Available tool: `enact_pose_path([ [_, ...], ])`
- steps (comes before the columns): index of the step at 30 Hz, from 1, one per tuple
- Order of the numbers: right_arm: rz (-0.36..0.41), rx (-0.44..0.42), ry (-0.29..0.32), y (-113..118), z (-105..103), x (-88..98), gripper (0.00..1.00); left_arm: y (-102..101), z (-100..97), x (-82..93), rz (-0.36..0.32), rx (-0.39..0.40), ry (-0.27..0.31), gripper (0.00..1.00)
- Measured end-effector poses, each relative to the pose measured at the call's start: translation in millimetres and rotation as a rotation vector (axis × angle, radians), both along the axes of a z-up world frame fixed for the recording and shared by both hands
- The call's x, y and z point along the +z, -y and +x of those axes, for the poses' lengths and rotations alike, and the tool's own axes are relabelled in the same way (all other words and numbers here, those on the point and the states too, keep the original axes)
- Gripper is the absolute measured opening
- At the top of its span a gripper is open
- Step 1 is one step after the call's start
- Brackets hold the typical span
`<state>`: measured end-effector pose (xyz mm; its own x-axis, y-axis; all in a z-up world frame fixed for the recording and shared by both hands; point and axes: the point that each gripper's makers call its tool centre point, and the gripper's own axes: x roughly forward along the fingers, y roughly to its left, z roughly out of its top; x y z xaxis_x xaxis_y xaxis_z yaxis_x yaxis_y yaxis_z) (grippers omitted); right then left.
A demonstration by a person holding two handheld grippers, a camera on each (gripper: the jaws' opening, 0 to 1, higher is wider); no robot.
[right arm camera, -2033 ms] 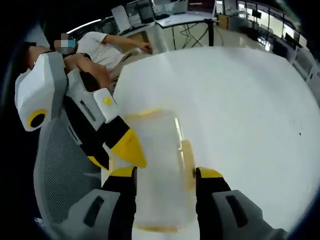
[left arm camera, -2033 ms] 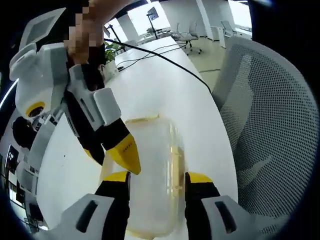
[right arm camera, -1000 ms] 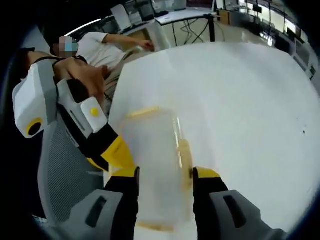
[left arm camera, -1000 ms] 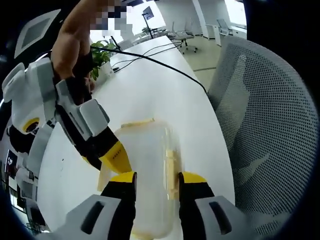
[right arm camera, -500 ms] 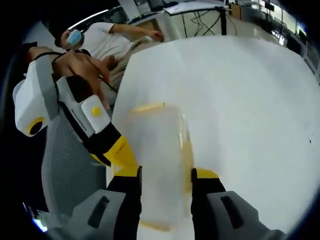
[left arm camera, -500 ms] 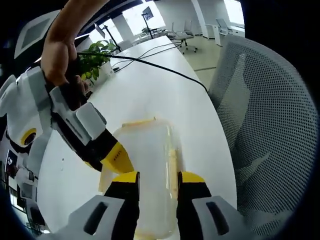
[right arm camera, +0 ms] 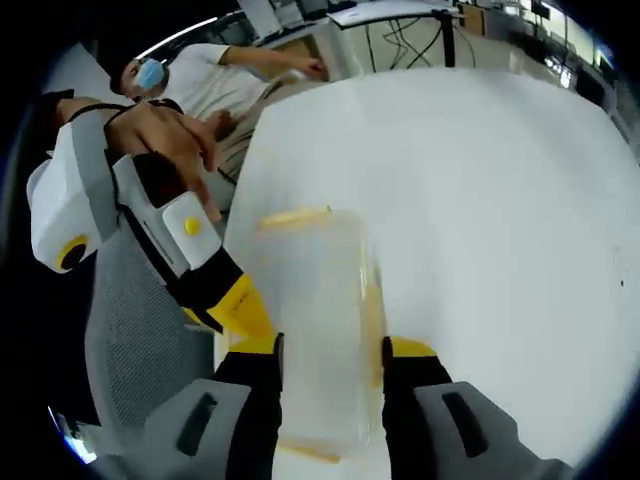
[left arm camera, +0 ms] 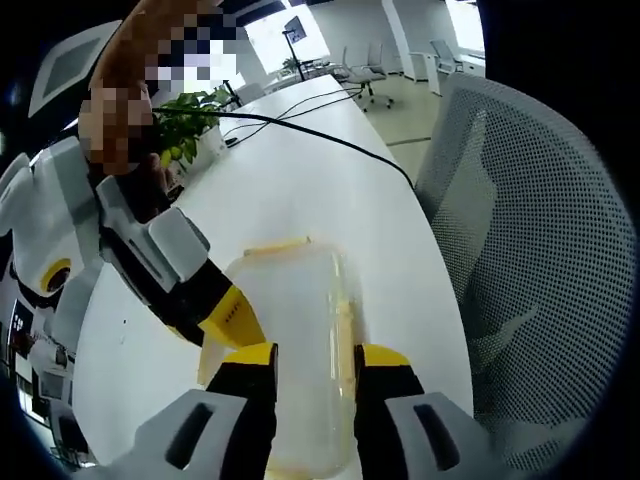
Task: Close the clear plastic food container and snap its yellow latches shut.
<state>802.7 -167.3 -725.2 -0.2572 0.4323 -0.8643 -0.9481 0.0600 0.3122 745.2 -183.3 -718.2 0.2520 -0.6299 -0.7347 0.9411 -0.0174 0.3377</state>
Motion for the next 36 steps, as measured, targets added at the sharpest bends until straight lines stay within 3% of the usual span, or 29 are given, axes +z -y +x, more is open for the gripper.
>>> enact_pose_path([
  [6,-0.002,0.006,0.055,-0.7,0.3,3.2,0.36,0.2,0.2,2.1,-0.008,0.002,0.015,0.24],
  [10,-0.011,-0.045,0.075,1.7,2.3,3.3,0.36,0.6,0.7,4.2,-0.035,0.058,-0.004,0.24],
  [15,-0.003,-0.064,0.109,2.7,1.5,5.1,0.36,-2.3,-3.8,3.8,-0.025,0.061,-0.001,0.26],
  [26,0.0,-0.086,0.181,12.5,1.1,8.4,0.36,-38.7,2.1,14.9,-0.051,0.159,0.003,0.3],
  [36,0.023,-0.133,0.241,29.3,0.0,19.6,0.41,-70.7,12.2,18.1,-0.096,0.26,-0.047,0.39],
])
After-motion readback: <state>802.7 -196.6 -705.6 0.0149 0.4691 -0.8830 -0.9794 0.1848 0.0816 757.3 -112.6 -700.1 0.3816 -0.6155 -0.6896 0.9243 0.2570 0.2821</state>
